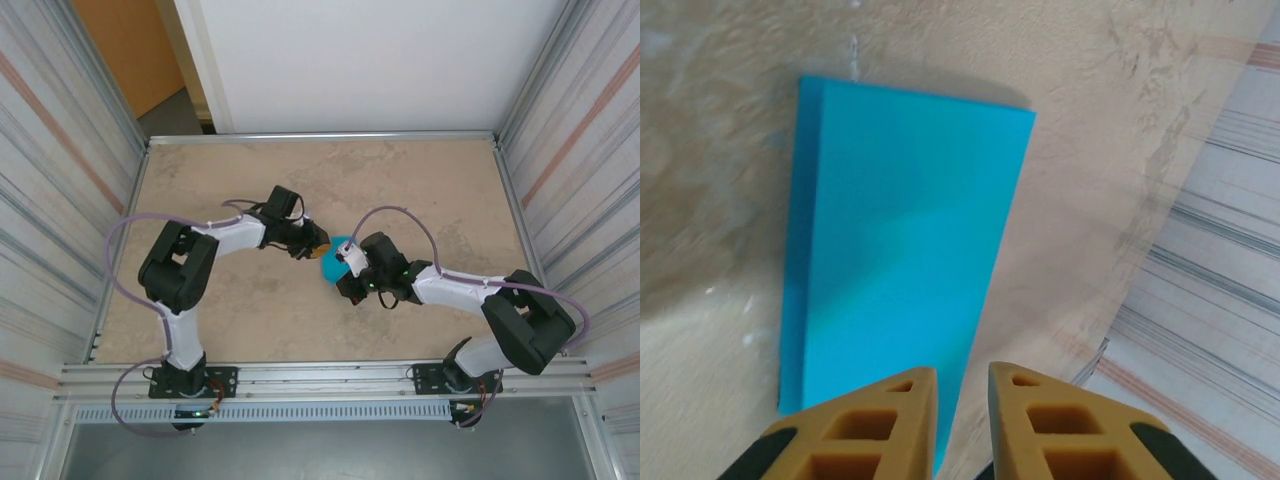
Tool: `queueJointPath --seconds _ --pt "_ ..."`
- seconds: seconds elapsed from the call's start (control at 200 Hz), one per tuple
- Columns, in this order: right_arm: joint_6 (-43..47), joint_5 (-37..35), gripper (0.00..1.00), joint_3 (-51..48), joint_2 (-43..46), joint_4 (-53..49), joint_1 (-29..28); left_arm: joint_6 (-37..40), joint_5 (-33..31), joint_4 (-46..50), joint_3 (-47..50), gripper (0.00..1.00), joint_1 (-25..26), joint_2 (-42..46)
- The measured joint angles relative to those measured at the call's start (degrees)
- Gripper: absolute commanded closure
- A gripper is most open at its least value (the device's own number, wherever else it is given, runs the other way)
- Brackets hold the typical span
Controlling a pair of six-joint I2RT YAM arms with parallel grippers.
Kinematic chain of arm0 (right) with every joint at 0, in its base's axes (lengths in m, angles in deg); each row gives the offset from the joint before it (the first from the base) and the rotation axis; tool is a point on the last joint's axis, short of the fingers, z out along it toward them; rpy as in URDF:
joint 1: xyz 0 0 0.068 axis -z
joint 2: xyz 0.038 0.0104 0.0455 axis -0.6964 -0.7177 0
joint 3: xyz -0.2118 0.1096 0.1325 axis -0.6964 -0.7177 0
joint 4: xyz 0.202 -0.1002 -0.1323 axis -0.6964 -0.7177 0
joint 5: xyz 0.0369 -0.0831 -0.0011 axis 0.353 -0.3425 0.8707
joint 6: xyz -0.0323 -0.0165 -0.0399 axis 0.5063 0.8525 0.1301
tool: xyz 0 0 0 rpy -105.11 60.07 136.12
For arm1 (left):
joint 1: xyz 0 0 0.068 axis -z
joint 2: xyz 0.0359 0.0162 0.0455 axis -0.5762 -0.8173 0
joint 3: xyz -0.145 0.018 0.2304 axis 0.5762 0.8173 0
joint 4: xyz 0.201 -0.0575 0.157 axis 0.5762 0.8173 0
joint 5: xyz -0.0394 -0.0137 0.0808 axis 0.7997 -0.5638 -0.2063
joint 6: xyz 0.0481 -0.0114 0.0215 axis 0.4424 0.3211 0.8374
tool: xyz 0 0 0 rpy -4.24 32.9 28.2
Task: Fold a paper plane with a square sheet of paper (pick it up from the middle)
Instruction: Third fold the triangle at the center of the table.
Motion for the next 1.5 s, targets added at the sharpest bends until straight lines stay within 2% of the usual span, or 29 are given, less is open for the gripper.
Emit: queueJointPath --seconds 0.366,0.511,0.802,1.498 --pt "-2.5 2.9 1.0 -1.1 0.0 -0.3 3.5 4.7 -0.8 7.1 -10.5 0.84 1.7 -10.9" --pt "-3.5 3.0 1.0 -1.1 0.0 -0.4 5.0 6.3 -1.1 9.0 -11.5 0.85 1.9 -11.3" --pt "-5.7 -1.1 1.0 -1.1 -1.3 -0.8 7.8 8.5 -1.1 11.1 -12.7 0.85 1.9 -11.8" --pt "-7.1 -4.2 1.0 1.2 -5.9 -1.9 8.2 10.9 -0.4 12.0 -13.0 0.86 2.1 -12.0"
